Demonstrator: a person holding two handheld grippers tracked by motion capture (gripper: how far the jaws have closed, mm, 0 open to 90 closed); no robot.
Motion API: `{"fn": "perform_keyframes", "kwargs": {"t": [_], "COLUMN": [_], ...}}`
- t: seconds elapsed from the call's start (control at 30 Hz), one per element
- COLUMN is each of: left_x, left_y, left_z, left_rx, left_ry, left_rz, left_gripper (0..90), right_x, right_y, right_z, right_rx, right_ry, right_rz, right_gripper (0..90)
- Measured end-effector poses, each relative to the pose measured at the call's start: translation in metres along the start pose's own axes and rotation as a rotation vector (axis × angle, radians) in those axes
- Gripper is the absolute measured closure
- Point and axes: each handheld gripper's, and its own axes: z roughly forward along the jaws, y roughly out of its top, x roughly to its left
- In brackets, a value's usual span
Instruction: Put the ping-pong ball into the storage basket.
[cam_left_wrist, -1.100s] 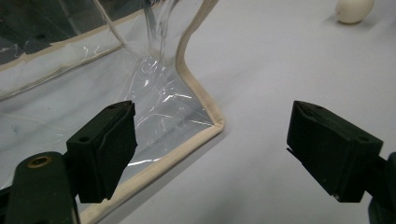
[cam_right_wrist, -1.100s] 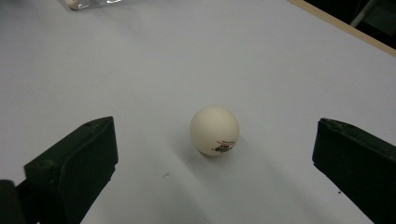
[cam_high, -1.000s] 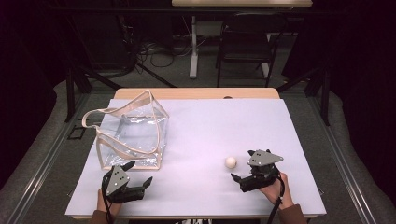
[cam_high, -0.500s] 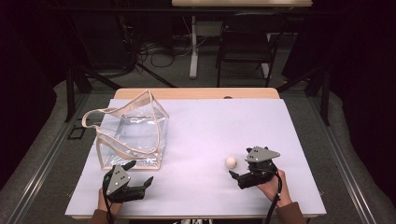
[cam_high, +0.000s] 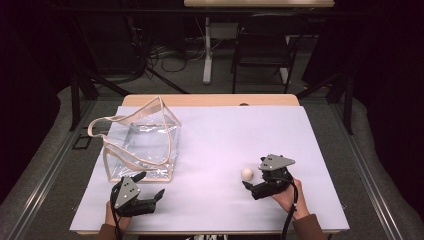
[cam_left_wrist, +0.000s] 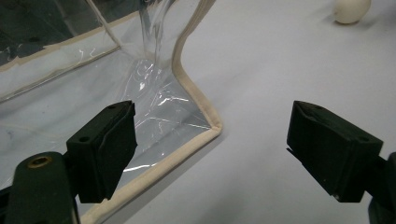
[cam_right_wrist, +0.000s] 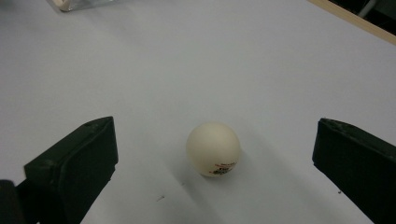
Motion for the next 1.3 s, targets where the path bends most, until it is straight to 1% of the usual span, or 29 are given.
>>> {"fn": "perform_keyframes", "kwargs": {"t": [0.27, 0.47, 0.6, 0.73, 0.8, 0.87, 1.03, 1.1, 1.27, 1.3], "left_x": [0.000, 0.000, 0.000, -0.001, -0.001, -0.001, -0.001, -0.001, -0.001, -0.001], "left_y": [0.000, 0.000, 0.000, 0.000, 0.000, 0.000, 0.000, 0.000, 0.000, 0.000], "left_z": [0.000, 0.000, 0.000, 0.001, 0.001, 0.001, 0.001, 0.001, 0.001, 0.001], "left_rx": [0.001, -0.001, 0.003, 0.006, 0.007, 0.008, 0.007, 0.007, 0.006, 0.006], "left_ry": [-0.003, -0.005, -0.007, -0.012, -0.013, -0.015, -0.016, -0.016, -0.017, -0.018], "left_rz": [0.002, 0.002, 0.004, 0.002, 0.003, 0.005, 0.005, 0.007, 0.006, 0.005], "left_gripper": [16.0, 16.1, 16.0, 16.1, 16.1, 16.1, 16.0, 16.0, 16.1, 16.1], "right_x": [-0.001, -0.002, -0.002, -0.003, -0.003, -0.004, -0.005, -0.005, -0.003, -0.003], "right_y": [0.006, 0.007, 0.007, 0.004, 0.003, 0.001, 0.000, -0.002, -0.005, -0.006], "right_z": [0.015, 0.023, 0.027, 0.033, 0.035, 0.036, 0.038, 0.039, 0.043, 0.043], "right_rx": [0.022, 0.039, 0.048, 0.048, 0.056, 0.057, 0.052, 0.052, 0.070, 0.073], "right_ry": [0.021, 0.028, 0.025, 0.029, 0.028, 0.026, 0.018, 0.023, 0.032, 0.034], "right_rz": [0.001, 0.004, 0.005, 0.019, 0.017, 0.029, 0.030, 0.041, 0.046, 0.044], "right_gripper": [0.0, 0.0, 0.0, 0.0, 0.0, 0.0, 0.0, 0.0, 0.0, 2.3]}}
